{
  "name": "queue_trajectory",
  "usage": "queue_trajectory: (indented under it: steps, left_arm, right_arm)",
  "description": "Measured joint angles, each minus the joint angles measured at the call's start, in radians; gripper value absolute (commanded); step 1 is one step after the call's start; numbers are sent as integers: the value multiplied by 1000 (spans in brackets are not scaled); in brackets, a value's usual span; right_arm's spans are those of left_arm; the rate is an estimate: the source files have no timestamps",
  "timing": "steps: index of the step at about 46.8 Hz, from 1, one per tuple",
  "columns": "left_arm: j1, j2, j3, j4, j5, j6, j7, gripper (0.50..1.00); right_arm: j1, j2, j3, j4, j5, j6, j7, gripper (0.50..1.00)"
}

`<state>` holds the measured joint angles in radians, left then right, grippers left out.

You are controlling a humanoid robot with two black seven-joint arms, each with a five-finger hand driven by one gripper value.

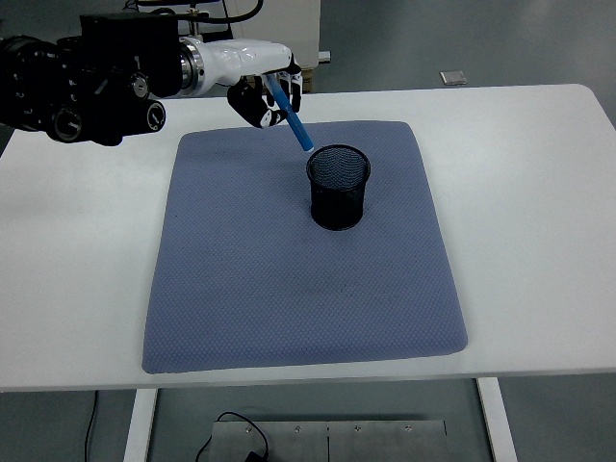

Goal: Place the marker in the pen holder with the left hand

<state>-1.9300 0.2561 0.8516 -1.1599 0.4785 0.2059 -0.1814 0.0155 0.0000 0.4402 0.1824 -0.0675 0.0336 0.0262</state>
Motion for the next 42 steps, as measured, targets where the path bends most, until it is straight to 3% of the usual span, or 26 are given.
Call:
queue_trajectory:
  steps: [25,42]
  left_arm:
    - [19,-98,-31,34,-44,4,2,500]
    - [66,-123,-30,61,-50,4,7,500]
  right_arm:
    - [0,0,0,0,0,0,0,1000]
    - [0,0,0,0,0,0,0,1000]
